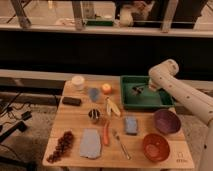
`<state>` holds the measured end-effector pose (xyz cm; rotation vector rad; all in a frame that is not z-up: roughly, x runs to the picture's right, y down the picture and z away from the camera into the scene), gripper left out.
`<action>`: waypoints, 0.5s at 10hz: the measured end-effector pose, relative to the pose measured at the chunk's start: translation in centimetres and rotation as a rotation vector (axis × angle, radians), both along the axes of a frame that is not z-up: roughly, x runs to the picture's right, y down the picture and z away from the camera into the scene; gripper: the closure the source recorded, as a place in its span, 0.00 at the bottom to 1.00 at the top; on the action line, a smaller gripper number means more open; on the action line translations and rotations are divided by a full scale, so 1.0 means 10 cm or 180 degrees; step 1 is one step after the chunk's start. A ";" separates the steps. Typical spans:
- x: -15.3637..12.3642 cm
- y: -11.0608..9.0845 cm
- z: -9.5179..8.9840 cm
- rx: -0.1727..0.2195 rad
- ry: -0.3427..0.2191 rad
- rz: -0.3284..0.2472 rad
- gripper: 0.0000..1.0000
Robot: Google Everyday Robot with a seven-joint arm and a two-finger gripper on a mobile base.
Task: Wipe tray with brush
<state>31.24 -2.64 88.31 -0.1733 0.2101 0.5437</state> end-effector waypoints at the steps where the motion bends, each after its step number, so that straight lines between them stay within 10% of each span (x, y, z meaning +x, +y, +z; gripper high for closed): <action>1: -0.01 -0.04 0.05 0.0010 -0.0007 -0.0018 0.82; 5: -0.02 -0.08 0.12 0.0025 -0.0019 -0.0044 0.78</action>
